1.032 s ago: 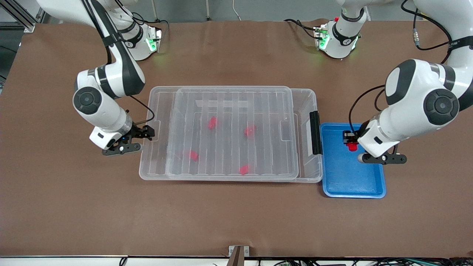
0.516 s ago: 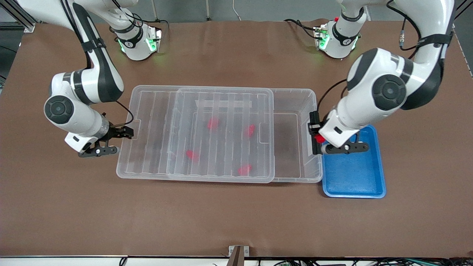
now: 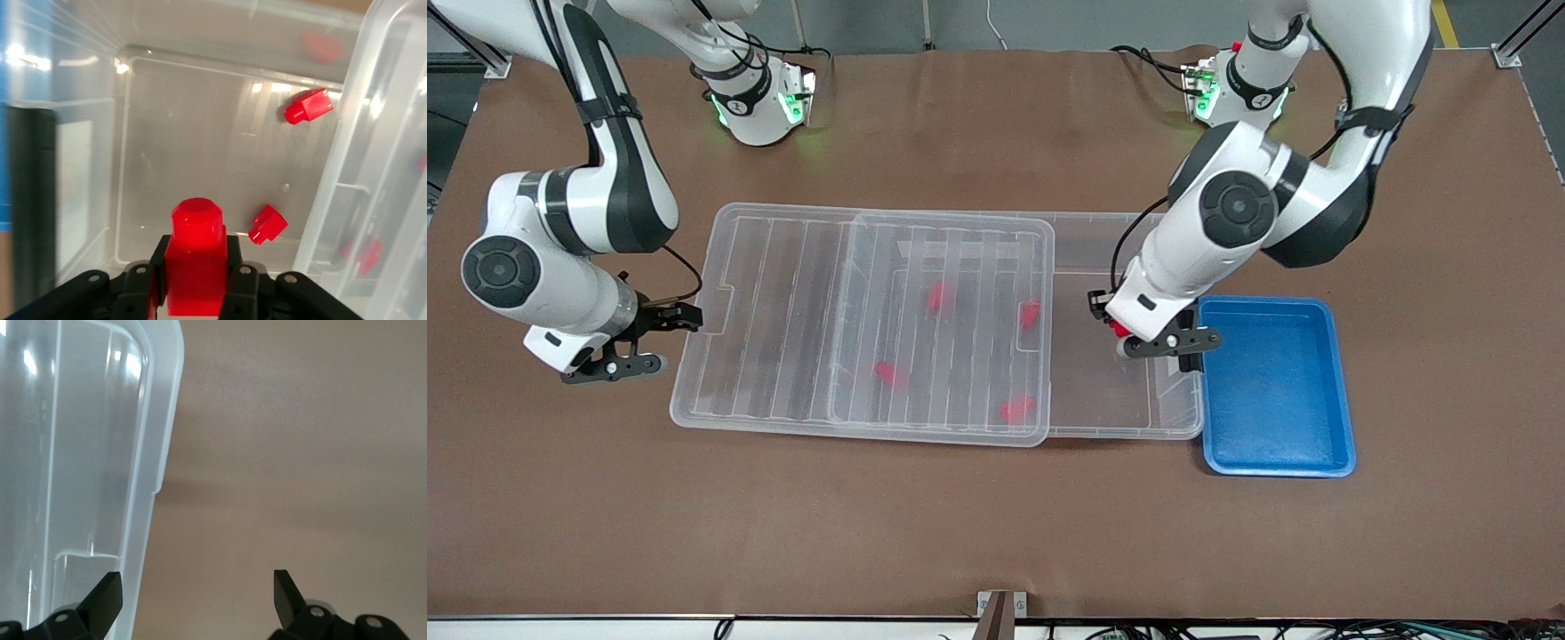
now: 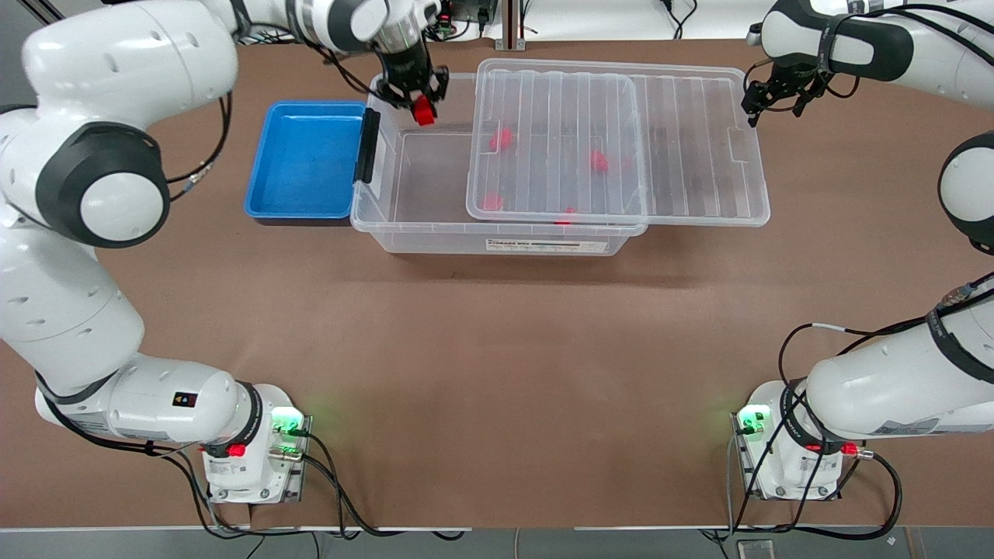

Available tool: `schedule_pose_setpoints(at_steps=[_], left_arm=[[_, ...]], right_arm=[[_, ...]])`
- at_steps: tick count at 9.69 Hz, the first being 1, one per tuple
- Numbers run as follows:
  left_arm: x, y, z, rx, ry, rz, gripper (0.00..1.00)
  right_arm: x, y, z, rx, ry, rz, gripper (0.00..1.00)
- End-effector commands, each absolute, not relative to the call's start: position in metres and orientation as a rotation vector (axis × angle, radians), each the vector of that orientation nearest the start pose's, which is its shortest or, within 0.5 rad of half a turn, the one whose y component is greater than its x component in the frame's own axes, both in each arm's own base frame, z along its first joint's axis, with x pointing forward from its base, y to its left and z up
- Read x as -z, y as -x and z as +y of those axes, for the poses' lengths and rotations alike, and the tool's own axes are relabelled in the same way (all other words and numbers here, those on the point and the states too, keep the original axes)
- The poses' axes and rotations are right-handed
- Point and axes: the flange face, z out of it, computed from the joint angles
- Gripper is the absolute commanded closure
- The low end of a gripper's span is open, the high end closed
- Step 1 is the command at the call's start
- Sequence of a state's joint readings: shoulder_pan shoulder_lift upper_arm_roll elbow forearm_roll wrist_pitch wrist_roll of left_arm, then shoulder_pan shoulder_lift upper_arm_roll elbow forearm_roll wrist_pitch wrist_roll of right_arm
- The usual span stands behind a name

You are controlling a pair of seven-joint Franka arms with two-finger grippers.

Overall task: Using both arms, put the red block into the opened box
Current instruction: 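Carry the red block into the opened clear box with the left gripper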

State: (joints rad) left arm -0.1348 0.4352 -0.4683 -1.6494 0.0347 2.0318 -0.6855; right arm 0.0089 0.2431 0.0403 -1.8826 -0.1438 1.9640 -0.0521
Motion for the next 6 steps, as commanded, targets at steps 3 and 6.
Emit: schedule_pose_setpoints(at_steps=[3, 6], left_arm=[[-0.293, -0.526, -0.363, -0.217, 3.190, -0.009, 1.00], [-0.240, -0.495, -0.351, -0.139, 3.201, 0.057, 0.99]], right_arm=[[-0.439, -0.610, 0.014, -0.269, 3.250, -0.206, 0.00], [-0.553, -0.593, -0.033, -0.085, 3.180, 0.094, 0.00]])
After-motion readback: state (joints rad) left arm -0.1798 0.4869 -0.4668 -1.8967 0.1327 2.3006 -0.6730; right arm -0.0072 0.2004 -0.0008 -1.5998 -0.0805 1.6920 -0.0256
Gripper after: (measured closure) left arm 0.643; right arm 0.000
